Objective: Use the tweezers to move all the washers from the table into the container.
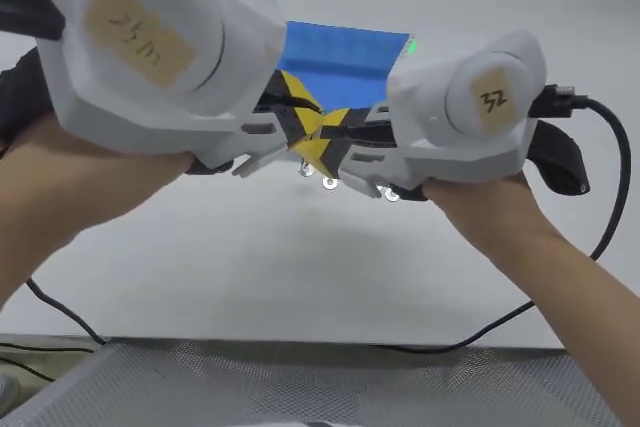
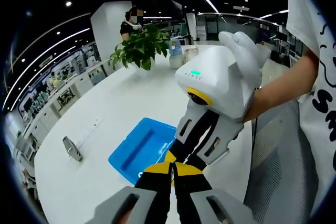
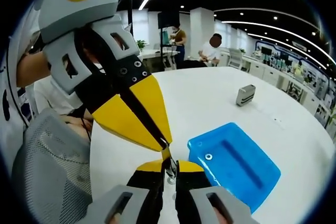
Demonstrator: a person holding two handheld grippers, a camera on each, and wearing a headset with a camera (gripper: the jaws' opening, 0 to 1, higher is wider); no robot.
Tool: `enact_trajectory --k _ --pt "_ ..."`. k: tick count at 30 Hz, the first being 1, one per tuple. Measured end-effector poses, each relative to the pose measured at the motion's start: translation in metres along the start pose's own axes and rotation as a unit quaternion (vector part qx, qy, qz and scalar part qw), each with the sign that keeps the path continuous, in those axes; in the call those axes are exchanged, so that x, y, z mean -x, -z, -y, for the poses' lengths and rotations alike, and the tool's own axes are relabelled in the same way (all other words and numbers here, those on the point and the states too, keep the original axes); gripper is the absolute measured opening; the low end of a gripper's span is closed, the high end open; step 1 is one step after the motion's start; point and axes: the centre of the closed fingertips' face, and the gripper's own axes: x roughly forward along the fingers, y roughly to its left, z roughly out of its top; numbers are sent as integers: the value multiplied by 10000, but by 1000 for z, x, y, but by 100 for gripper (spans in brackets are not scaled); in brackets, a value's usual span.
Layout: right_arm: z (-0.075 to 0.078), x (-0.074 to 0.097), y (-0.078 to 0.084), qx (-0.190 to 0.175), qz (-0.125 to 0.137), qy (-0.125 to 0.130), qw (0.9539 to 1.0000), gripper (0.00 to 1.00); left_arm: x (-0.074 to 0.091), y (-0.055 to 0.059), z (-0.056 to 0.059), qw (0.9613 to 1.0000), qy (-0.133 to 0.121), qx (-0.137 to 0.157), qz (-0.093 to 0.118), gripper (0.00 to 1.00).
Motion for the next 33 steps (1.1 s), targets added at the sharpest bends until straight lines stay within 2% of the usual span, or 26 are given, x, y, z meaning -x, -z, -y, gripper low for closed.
enact_trajectory --k 18,33 --pt "4 8 -15 193 77 109 9997 3 10 -14 -3 9996 -92 -249 82 0" --pt "19 9 -24 296 120 236 9992 3 7 -23 -14 9989 -113 -429 121 0"
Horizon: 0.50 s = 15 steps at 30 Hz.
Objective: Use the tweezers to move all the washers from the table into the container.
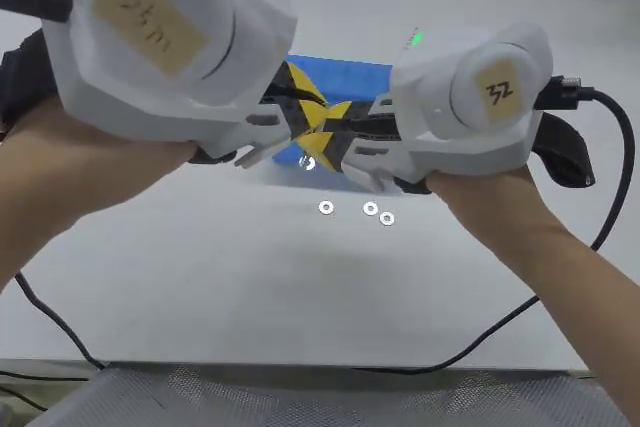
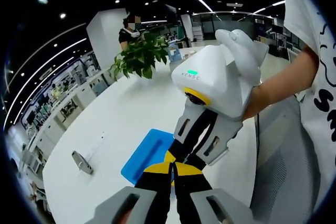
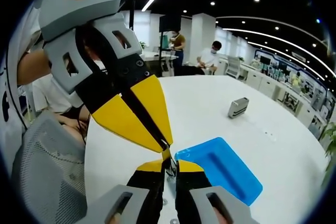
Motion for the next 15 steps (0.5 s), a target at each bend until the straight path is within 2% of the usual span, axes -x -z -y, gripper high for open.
enact_trajectory --k 9,15 --pt "12 -3 -4 69 39 96 9999 3 -4 -3 -11 9999 -56 -85 21 0" --pt "20 -9 -5 145 38 98 9998 3 -8 0 -20 9999 -108 -80 1 0"
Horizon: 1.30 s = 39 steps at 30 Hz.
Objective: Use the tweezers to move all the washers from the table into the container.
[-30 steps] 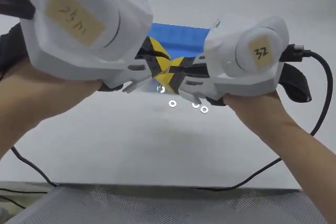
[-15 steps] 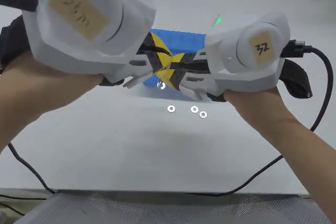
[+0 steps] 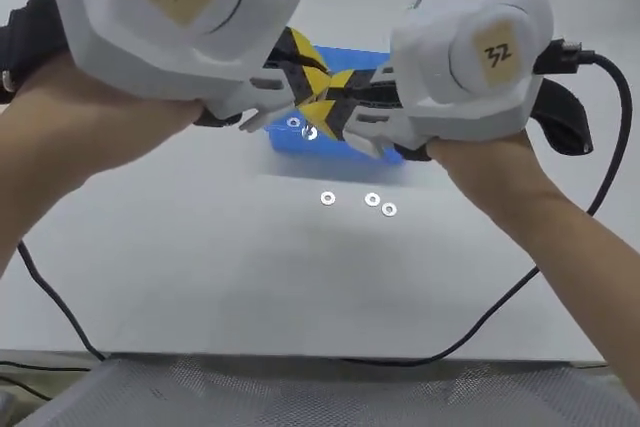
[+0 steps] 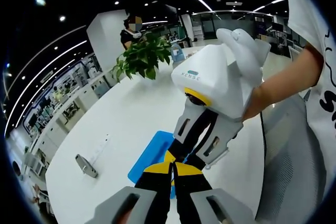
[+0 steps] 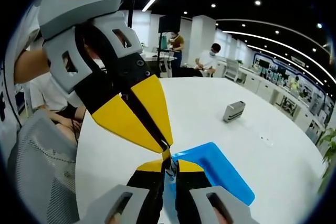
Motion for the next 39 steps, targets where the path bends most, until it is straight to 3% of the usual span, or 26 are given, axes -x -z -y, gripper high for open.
enact_trajectory --k 9,18,29,39 --pt "13 -7 3 8 2 27 10000 3 -10 2 -11 10000 -40 21 -31 0" --pt "23 -17 18 -129 -85 74 9999 3 -28 12 -16 9999 -31 75 -125 0" --pt "27 -35 34 -148 -200 67 9997 3 -40 29 -16 9994 -44 -12 -354 0" --pt "28 -39 40 -238 -264 51 9994 3 -47 34 -19 9991 31 18 -426 0"
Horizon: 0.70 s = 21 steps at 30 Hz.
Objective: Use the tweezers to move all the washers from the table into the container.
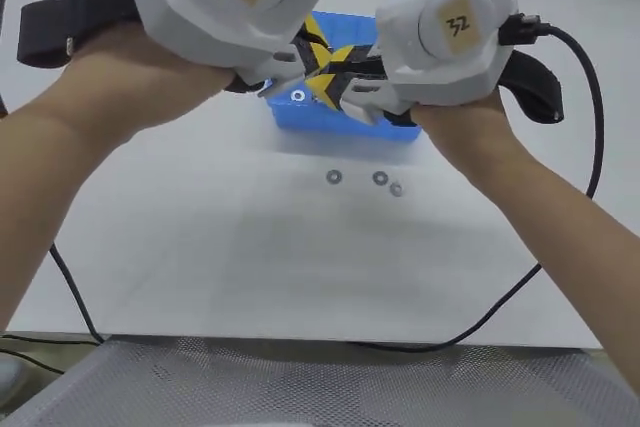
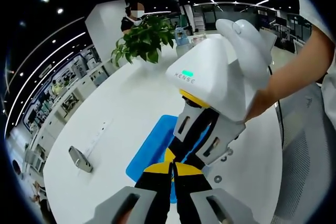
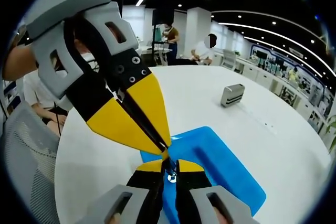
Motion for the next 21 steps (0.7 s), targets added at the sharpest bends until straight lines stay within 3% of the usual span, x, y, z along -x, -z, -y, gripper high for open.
enact_trajectory --k 10,21 --pt "-1 2 0 -191 31 -9 9998 5 1 -1 3 10000 44 11 35 0" --pt "-4 15 -10 30 165 193 9997 6 17 -13 9 9998 4 -47 175 0"
